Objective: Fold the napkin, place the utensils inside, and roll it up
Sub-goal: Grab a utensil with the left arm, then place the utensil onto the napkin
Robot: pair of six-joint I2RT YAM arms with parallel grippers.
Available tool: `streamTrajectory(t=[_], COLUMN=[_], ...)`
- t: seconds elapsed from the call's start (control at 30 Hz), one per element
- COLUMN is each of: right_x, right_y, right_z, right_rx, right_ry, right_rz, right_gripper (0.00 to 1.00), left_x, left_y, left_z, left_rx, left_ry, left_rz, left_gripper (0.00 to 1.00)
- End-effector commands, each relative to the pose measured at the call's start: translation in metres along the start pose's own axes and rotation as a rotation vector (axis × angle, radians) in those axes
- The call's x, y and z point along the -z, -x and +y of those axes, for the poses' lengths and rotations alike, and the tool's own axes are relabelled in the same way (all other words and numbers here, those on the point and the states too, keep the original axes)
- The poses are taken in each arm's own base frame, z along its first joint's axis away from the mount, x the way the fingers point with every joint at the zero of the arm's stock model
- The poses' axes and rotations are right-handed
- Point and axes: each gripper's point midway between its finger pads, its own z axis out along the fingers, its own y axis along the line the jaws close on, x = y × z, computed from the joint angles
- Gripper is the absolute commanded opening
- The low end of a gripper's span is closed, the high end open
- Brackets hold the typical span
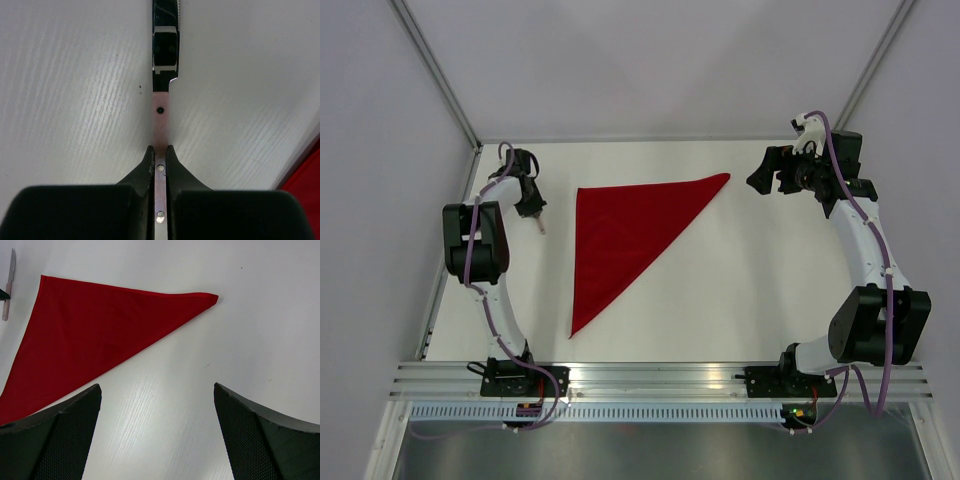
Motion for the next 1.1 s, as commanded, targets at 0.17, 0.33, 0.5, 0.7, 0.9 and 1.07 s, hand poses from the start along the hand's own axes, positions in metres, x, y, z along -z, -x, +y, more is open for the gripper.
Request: streamTrajectory(t=[0.17, 0.33, 0.5, 0.7, 0.9, 1.07], right_x=[0.007, 0.006, 0.006, 0.005, 0.004, 0.003], right_y=[0.007, 0.005, 0.006, 0.005, 0.004, 0.003], right_z=[0.006, 0.006, 0.008, 0.009, 0.007, 0.006], right_rx=[0.003, 0.001, 0.003, 0.001, 0.001, 0.001], right_ry=[0.016, 0.019, 0.028, 0.032, 0.029, 0.025], right_rz=[-0.027, -0.023, -0.028, -0.024, -0.022, -0.020], right_gripper=[0.98, 0.98, 0.98, 0.98, 0.98, 0.98], left_x=[0.063, 0.102, 0.146, 0.180, 0.175, 0.166], left_y=[0.017, 0.020, -0.023, -0.082, -0.130, -0.154], left_z=[-0.027, -0.062, -0.138, -0.201, -0.236, -0.257], left_rx=[-0.065, -0.145, -0.423, -0.748, -0.881, -0.948], left_ry=[-0.182, -0.367, -0.581, -0.746, -0.838, -0.855], left_rz=[-0.075, -0.148, -0.192, -0.196, -0.106, -0.064], left_gripper=[0.02, 0.02, 0.02, 0.02, 0.02, 0.02])
